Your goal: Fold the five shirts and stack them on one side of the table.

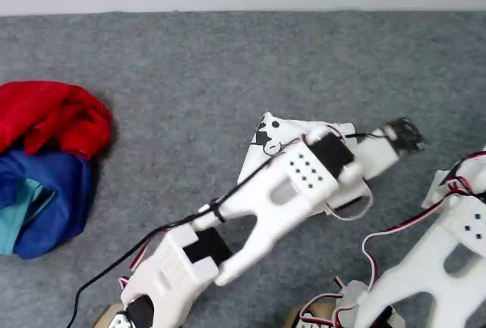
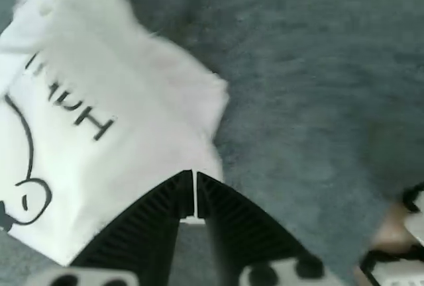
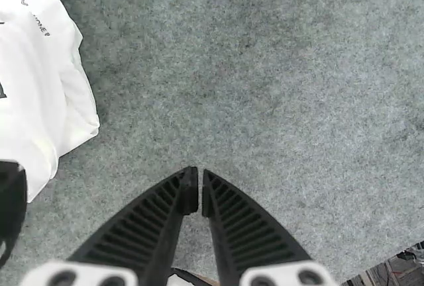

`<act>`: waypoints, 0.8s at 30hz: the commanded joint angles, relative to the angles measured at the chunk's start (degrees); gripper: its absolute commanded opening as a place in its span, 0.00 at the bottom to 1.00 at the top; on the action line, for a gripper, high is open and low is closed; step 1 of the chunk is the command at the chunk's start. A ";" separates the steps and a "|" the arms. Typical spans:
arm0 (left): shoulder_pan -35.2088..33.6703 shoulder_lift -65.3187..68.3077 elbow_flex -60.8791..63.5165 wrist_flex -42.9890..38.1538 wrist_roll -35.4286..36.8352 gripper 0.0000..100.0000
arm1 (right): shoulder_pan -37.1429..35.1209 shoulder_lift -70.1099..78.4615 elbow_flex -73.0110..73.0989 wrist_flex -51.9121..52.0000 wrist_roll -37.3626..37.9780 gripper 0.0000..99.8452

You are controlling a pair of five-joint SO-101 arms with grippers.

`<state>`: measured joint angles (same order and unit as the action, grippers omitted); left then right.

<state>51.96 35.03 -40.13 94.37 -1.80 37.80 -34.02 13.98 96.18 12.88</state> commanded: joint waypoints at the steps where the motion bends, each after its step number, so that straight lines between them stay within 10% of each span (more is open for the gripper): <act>1: -0.18 -2.64 -8.22 5.45 -0.26 0.02 | 0.57 -1.54 -0.35 -0.22 0.53 0.03; 17: -16.35 -22.68 2.15 5.27 0.09 0.02 | -13.67 -1.10 -0.44 2.68 0.00 0.03; 24: -18.81 -16.53 16.75 -10.55 -0.18 0.02 | -19.56 -1.01 -0.44 1.19 0.00 0.03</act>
<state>33.76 17.10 -25.63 90.68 -1.80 19.52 -34.02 13.98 98.11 12.88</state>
